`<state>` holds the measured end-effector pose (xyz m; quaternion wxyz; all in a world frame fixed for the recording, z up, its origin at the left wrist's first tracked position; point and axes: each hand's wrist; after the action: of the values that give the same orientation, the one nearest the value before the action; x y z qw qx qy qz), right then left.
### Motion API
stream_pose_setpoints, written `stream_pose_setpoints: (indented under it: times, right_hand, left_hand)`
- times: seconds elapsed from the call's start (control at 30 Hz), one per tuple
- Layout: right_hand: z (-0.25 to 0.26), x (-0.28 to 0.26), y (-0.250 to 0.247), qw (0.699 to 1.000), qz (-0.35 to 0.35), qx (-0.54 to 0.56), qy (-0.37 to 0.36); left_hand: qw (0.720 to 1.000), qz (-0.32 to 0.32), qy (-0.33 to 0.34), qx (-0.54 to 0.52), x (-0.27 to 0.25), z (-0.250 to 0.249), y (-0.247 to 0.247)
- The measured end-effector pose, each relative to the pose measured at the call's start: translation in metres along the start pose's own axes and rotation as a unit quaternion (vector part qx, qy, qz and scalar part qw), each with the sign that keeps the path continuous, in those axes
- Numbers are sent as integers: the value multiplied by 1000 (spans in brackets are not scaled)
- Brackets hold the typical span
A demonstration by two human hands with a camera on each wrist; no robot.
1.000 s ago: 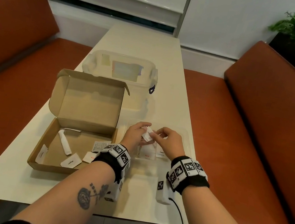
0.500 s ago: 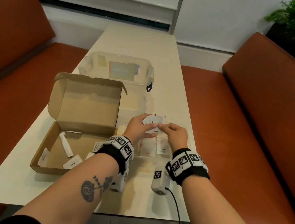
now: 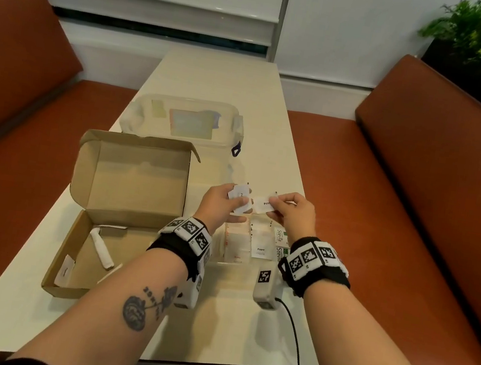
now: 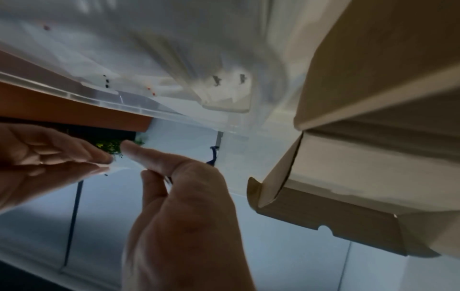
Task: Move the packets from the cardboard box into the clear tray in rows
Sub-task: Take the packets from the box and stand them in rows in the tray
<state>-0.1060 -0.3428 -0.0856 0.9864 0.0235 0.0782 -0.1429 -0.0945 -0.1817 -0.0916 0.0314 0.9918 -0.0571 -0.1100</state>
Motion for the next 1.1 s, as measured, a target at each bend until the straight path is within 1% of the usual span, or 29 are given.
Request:
stream_pose_setpoints:
  times: [0.07, 0.17, 0.23, 0.27, 0.33, 0.4, 0.5, 0.6, 0.77, 0.87, 1.0, 1.1]
  right_hand:
    - [-5, -2, 1, 1000, 1, 27, 10]
    - [-10, -4, 3, 1000, 25, 10, 7]
    - [-9, -4, 2, 998, 56, -35, -6]
    - [-8, -3, 0, 994, 71, -79, -21]
    - [-6, -3, -3, 980, 90, -171, -50]
    - [-6, -3, -8, 962, 84, -253, -54]
    - [-12, -4, -14, 915, 97, -390, -28]
    - [-18, -7, -15, 872, 107, -477, -19]
    - [-29, -9, -12, 841, 82, -533, -41]
    - [-35, -10, -10, 813, 90, -572, -58]
    - [-39, -9, -12, 803, 114, -578, -85]
    - [-41, -8, -13, 787, 127, -593, -114]
  left_hand:
    - [1000, 7, 4, -5, -1, 2, 3]
    - [1000, 11, 15, 14, 0, 3, 7]
    - [999, 14, 20, 35, 1, 2, 7]
    - [999, 19, 22, 44, 1, 2, 6]
    - [998, 23, 28, 51, 2, 3, 3]
    - [999, 9, 32, 42, 3, 6, 0]
    - [999, -31, 29, 10, 5, 11, -6]
    - [999, -40, 27, -2, 5, 15, -10]
    - [999, -38, 23, -6, 5, 19, -10]
    - [999, -35, 18, -9, 5, 21, -9]
    - [999, -35, 12, -3, 4, 26, -9]
    - [999, -35, 7, -7, 4, 27, -10]
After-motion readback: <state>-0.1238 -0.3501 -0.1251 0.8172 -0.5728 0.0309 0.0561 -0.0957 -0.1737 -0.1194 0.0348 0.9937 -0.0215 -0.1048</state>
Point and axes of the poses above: each hand's wrist, its own x-axis towards the middle knuckle, its own y-axis out of the palm, z = x × y, and after that the axes turned 2 degrees about x, right-handed
